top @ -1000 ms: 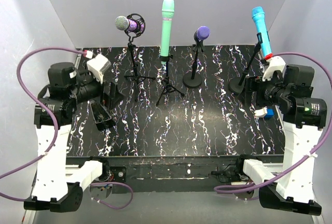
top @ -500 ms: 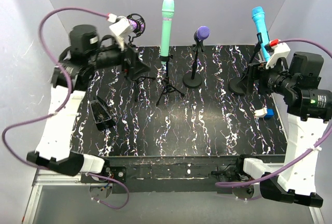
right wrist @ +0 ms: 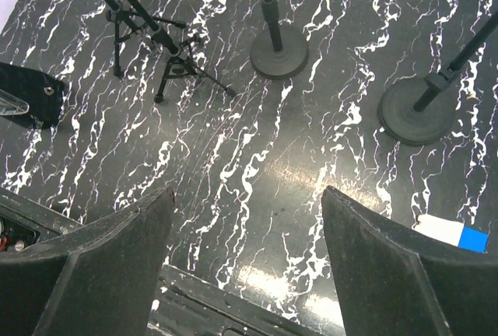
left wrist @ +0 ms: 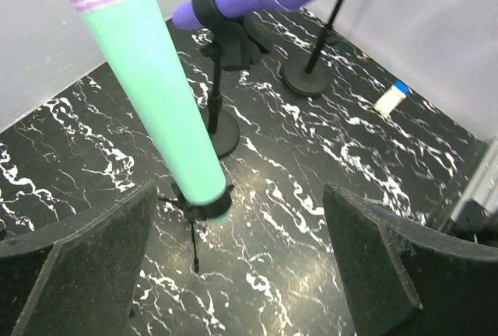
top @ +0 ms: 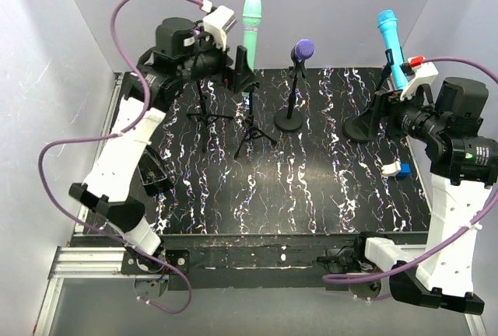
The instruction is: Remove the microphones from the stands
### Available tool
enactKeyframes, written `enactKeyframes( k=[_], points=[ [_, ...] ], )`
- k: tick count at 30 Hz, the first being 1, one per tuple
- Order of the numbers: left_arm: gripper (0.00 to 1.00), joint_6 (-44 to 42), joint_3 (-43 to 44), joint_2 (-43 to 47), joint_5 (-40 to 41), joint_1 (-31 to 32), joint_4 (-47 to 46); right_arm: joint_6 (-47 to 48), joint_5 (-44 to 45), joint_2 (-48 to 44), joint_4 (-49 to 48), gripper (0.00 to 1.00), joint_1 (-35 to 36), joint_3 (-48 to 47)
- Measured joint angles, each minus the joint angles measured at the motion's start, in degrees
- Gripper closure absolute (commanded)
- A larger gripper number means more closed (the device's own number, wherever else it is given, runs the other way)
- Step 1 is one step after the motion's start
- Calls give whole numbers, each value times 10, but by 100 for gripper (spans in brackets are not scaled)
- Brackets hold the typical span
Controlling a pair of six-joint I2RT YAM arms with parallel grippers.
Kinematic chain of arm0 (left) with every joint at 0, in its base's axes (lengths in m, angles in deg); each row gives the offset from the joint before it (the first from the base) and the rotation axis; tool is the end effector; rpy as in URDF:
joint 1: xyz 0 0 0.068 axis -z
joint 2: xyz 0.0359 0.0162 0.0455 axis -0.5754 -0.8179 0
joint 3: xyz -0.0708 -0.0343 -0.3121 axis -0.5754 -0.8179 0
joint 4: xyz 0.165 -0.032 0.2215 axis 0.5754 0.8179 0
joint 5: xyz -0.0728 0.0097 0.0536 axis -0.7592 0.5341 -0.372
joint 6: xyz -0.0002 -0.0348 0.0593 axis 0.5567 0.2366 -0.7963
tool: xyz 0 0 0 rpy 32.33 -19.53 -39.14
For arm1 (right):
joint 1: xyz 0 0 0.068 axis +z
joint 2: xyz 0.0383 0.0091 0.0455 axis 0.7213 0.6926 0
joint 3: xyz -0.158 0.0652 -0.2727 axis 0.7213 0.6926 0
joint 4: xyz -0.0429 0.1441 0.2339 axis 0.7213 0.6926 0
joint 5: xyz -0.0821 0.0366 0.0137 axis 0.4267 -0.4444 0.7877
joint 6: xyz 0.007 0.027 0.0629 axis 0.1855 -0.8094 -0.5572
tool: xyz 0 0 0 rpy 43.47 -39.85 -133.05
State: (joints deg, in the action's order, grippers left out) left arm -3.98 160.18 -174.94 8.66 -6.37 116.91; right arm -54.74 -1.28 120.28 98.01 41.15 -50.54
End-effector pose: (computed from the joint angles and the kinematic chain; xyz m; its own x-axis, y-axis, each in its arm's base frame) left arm 0.2995 -0.1885 0.5603 -0.3030 0.1584 -0.9397 0.7553 0.6412 -0.1355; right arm 0.1495 0.0120 0.5386 -0.4143 -0.0142 -0.9100 -0.3467 0.9269 0.1434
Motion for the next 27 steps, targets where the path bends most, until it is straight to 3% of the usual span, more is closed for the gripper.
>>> enactKeyframes(
  k=[12, 18, 27],
  points=[
    [17, 46, 69, -116, 174, 28, -7, -1, 5, -8, -11, 19, 0, 21],
    [41, 46, 69, -126, 203, 31, -8, -3, 5, -8, -16, 19, 0, 35],
    [78, 30, 56, -121, 141, 33, -16, -3, 7, -8, -21, 19, 0, 50]
  ],
)
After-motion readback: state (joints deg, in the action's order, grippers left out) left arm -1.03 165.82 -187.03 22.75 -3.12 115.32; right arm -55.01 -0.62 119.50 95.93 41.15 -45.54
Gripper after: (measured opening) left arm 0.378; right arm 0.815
